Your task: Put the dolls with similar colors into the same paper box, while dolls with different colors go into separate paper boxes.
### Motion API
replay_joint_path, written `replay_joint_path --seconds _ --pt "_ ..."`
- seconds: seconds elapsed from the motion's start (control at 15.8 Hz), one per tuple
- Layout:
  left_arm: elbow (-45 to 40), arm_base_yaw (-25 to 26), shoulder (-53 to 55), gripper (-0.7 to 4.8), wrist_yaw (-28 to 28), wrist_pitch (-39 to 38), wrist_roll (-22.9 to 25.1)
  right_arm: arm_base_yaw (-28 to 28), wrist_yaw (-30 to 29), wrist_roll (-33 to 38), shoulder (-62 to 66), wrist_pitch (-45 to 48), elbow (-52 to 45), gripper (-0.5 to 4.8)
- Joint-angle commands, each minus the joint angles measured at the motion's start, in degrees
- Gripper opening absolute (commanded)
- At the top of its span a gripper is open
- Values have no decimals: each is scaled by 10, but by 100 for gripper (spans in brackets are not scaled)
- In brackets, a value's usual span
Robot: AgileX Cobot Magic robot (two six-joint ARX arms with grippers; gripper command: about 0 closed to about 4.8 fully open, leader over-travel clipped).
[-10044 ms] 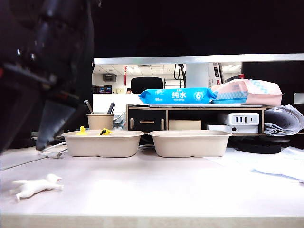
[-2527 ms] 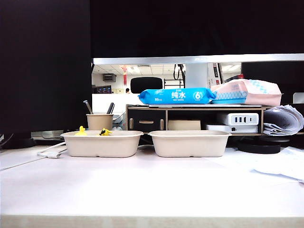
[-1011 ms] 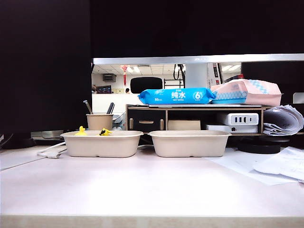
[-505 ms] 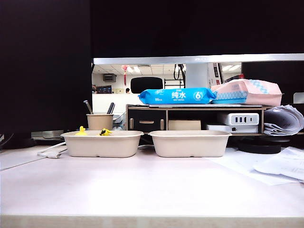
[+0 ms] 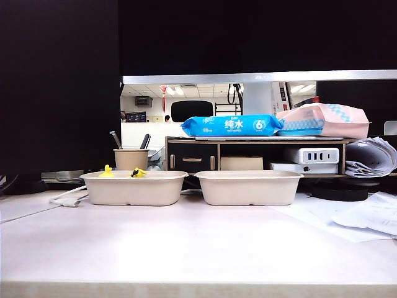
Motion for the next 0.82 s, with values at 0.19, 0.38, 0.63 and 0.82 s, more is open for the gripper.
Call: replay_joint_path --seconds 0.19,0.38,0.63,0.82 --pt "0 0 0 -5 2 5 -2 12 -11 -26 0 22 -3 -6" --pt "0 0 0 -5 2 5 -2 12 -11 -26 0 25 -3 -6" --pt "0 0 0 -5 2 5 -2 12 -15 -26 0 31 -3 -6" --pt "0 0 0 -5 2 5 -2 12 -15 -26 0 33 -3 -5"
